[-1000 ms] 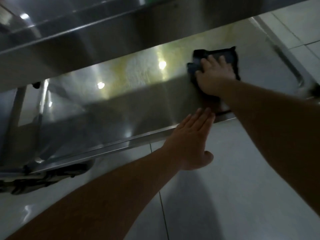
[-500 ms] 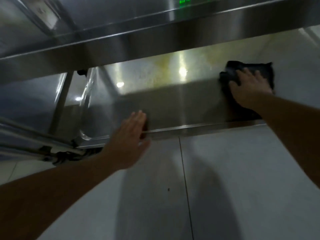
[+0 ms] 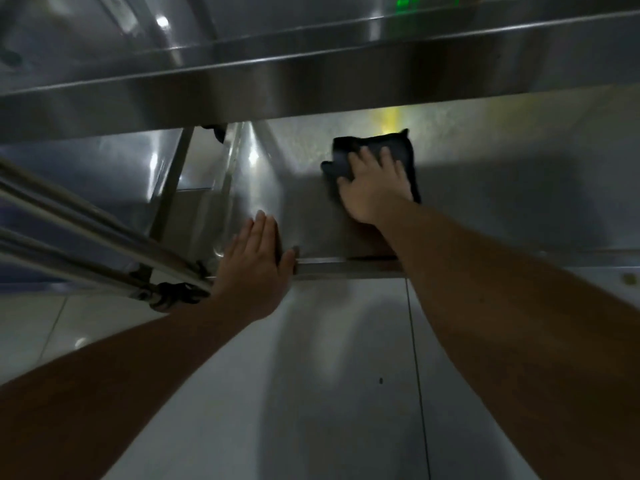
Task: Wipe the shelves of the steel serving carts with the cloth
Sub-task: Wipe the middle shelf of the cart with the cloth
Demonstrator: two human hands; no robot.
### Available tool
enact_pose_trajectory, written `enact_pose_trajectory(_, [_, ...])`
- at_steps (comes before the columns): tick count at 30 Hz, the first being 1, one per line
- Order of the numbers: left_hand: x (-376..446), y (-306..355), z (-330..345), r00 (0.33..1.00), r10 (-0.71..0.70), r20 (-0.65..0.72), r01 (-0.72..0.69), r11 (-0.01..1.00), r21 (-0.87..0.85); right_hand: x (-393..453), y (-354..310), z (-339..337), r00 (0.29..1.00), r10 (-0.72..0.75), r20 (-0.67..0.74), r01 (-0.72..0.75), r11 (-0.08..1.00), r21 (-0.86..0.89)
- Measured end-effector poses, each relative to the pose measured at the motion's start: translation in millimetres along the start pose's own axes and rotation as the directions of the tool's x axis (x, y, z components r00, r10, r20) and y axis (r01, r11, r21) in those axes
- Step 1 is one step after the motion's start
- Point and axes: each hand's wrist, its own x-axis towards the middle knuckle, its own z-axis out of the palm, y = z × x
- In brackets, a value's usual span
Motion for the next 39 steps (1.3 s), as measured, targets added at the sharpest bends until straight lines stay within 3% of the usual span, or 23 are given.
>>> enact_pose_trajectory(3, [2.3, -5.0, -0.3, 1.0, -0.002, -0.005, 0.002, 0.999, -0.035, 1.2, 4.2, 0.3, 0.987, -0.161, -0.022, 0.161, 0.986, -0.033])
enact_pose_trajectory(5, [6.2, -15.7, -3.5, 1.0, -0.014, -0.011, 0.013, 0.998, -0.067, -0.4, 35.6, -9.3, 0.986, -0.155, -0.063, 0.151, 0.986, -0.067])
enact_pose_trajectory(8, [5.6, -27.0, -4.5, 0.993, -0.116, -0.008, 0.115, 0.991, -0.07, -13.7, 93.4, -29.3, 0.98, 0.098, -0.173, -0.101, 0.995, -0.01])
enact_pose_trajectory(11, [3.4, -18.8, 3.3, 0.989, -0.145, -0.029, 0.144, 0.989, -0.045, -26.4, 112.8, -37.1, 0.921, 0.353, -0.168, -0.345, 0.936, 0.071])
enact_pose_trajectory(14, [5.5, -18.5, 7.6, 0.989, -0.137, -0.046, 0.135, 0.99, -0.047, -13.7, 74.1, -21.5, 0.832, 0.523, -0.183, -0.495, 0.85, 0.18])
enact_pose_trajectory(16, [6.2, -22.9, 9.0, 0.99, -0.131, -0.052, 0.129, 0.991, -0.038, 0.9, 27.0, -2.8, 0.797, 0.561, -0.223, -0.517, 0.825, 0.228])
enact_pose_trajectory(19, [5.2, -23.6, 8.8, 0.991, -0.122, -0.062, 0.119, 0.991, -0.054, 22.8, -60.6, 32.9, 0.86, 0.458, -0.226, -0.419, 0.886, 0.2])
enact_pose_trajectory(22, [6.1, -25.7, 6.7, 0.991, -0.119, -0.061, 0.112, 0.988, -0.105, 40.2, -138.9, 59.1, 0.99, 0.092, -0.105, -0.085, 0.994, 0.066])
enact_pose_trajectory(25, [5.6, -26.4, 6.6, 0.994, -0.103, -0.038, 0.097, 0.986, -0.134, 38.4, -157.1, 63.2, 0.963, -0.268, 0.03, 0.267, 0.964, 0.009])
enact_pose_trajectory(28, [6.3, -27.8, 7.7, 0.994, -0.108, -0.027, 0.103, 0.983, -0.153, 28.1, -117.4, 52.1, 0.935, -0.353, -0.009, 0.352, 0.934, -0.054])
enact_pose_trajectory(30, [5.8, -30.0, 6.6, 0.995, -0.103, -0.014, 0.099, 0.981, -0.169, 21.5, -73.4, 38.6, 0.96, -0.262, -0.093, 0.255, 0.963, -0.087])
enact_pose_trajectory(34, [3.5, -31.2, 4.6, 0.996, -0.088, -0.004, 0.086, 0.985, -0.151, 0.6, 18.0, 4.8, 0.957, 0.146, -0.251, -0.151, 0.989, 0.0])
enact_pose_trajectory(36, [2.1, -30.1, 3.5, 0.996, -0.089, 0.002, 0.088, 0.983, -0.16, -7.6, 28.5, 0.4, 0.908, 0.353, -0.225, -0.343, 0.936, 0.082])
enact_pose_trajectory(39, [1.7, -30.0, 0.5, 0.996, -0.085, 0.016, 0.086, 0.977, -0.195, -1.7, -6.3, 14.4, 0.846, 0.487, -0.218, -0.458, 0.873, 0.17])
